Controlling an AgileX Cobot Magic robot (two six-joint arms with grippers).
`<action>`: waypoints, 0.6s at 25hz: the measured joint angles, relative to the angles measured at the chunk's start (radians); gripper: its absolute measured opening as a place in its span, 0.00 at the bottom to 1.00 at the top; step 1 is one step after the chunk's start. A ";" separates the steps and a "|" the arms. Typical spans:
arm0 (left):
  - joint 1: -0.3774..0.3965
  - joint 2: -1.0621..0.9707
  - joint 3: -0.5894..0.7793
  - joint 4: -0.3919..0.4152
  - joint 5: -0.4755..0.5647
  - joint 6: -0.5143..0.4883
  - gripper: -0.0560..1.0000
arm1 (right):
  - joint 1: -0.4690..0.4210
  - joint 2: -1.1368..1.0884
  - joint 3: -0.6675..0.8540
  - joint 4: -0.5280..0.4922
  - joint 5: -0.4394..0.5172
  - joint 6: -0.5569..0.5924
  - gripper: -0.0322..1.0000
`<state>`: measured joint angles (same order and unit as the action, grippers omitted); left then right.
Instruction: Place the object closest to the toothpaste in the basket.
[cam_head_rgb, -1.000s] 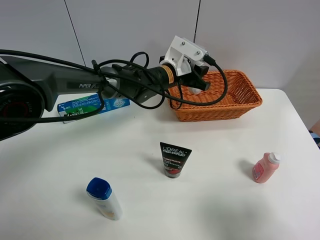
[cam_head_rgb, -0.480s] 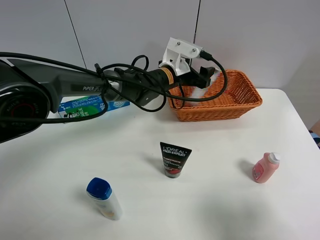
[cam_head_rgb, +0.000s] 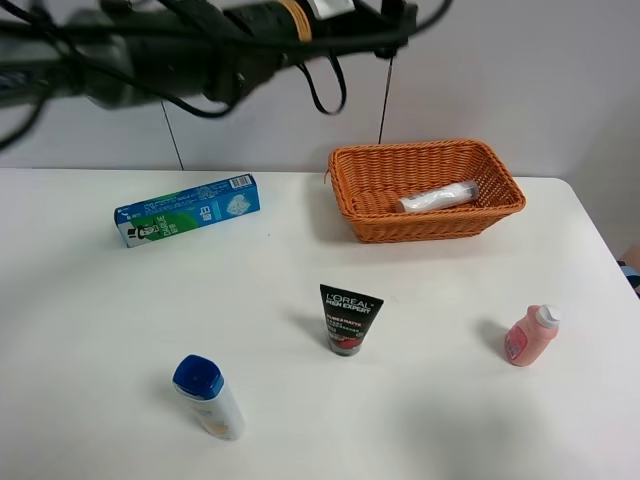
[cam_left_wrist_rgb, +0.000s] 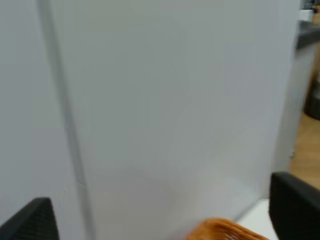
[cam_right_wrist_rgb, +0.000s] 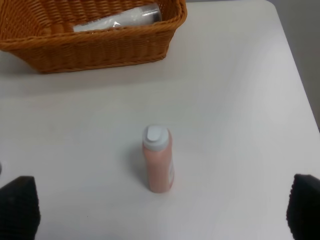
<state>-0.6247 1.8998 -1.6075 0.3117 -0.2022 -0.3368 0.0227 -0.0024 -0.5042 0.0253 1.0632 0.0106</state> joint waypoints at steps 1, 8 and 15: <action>0.015 -0.049 -0.001 0.003 0.050 0.017 0.84 | 0.000 0.000 0.000 0.000 0.000 0.000 0.99; 0.147 -0.339 -0.003 0.039 0.370 0.080 0.84 | 0.000 0.000 0.000 0.000 0.000 0.000 0.99; 0.301 -0.667 0.175 0.051 0.475 0.083 0.84 | 0.000 0.000 0.000 0.000 0.000 0.000 0.99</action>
<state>-0.3237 1.2332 -1.4328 0.3625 0.2732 -0.2534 0.0227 -0.0024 -0.5042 0.0253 1.0632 0.0106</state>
